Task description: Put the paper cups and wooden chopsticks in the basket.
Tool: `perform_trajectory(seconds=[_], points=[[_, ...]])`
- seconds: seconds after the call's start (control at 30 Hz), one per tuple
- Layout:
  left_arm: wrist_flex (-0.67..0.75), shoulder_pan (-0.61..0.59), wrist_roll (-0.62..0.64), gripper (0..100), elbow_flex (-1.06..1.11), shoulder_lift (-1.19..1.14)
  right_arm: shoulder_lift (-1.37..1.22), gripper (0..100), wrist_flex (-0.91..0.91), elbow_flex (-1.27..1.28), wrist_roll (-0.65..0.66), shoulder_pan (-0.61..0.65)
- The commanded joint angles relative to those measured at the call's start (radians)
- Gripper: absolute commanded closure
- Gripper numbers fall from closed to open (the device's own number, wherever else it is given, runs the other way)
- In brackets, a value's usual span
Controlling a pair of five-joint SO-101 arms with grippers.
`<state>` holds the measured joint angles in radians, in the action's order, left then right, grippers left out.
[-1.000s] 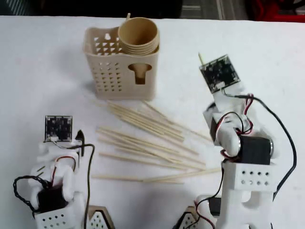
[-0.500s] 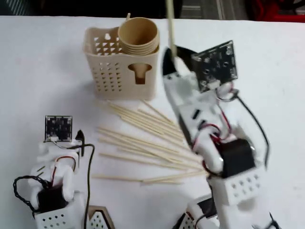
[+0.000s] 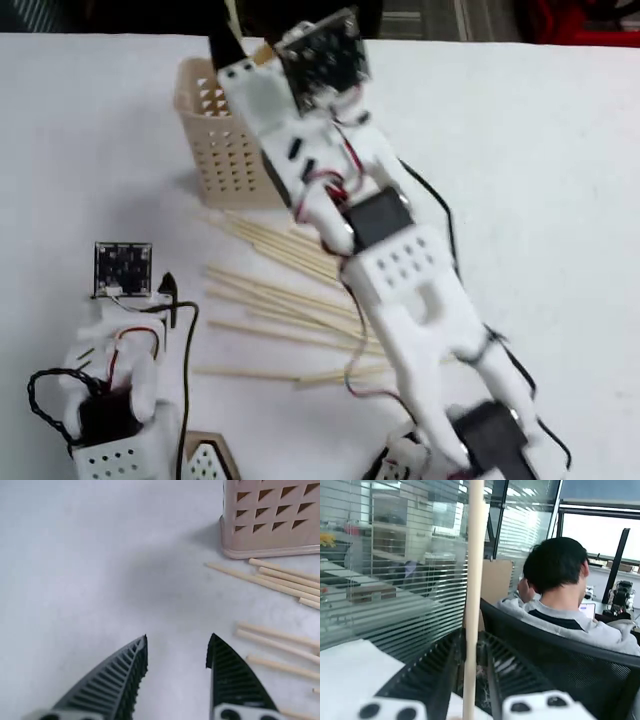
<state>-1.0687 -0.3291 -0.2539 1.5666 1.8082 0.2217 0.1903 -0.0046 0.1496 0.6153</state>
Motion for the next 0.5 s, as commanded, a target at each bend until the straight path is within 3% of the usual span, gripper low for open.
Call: perform_trajectory(seconds=[0.0,0.2,0.47], points=[[0.020,-0.005,-0.011,80,-0.005,0.008,-0.104,98.1,-0.127,-0.100,-0.009,0.013],[0.020,-0.005,-0.011,80,-0.005,0.008,-0.292,98.1,-0.232,-0.166,-0.009,0.030],[0.020,-0.005,-0.011,80,-0.005,0.008,-0.426,97.7,-0.232,-0.166,-0.009,0.028]])
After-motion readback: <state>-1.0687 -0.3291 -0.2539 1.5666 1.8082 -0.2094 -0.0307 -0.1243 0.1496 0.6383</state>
